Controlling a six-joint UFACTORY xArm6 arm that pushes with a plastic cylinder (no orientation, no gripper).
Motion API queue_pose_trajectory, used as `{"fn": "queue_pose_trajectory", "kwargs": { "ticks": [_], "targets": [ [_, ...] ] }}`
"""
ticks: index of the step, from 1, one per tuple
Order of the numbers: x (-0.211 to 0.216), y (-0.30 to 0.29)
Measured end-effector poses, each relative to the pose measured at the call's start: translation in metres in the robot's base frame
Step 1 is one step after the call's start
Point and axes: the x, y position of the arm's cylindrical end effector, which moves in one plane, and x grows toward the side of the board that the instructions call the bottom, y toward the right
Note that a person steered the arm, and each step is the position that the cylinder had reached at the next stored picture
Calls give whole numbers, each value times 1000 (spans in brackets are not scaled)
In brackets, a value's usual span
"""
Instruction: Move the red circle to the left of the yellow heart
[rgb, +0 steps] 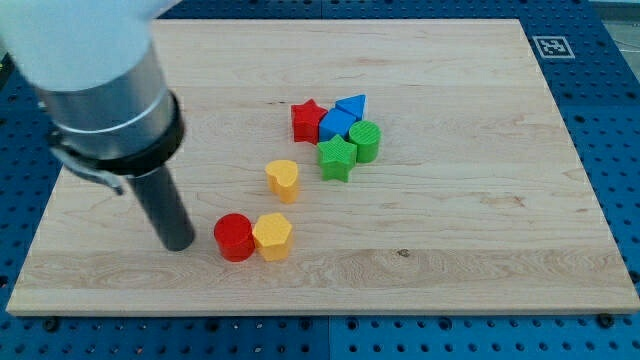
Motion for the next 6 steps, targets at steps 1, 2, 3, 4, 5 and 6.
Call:
{"fn": "queue_pose_trajectory", "kwargs": {
  "ticks": [1, 2, 3, 4, 5, 6],
  "targets": [
    [17, -29],
    [40, -6],
    [24, 65],
    [-18, 106],
    [-34, 103],
    [-33, 92]
  ]
}}
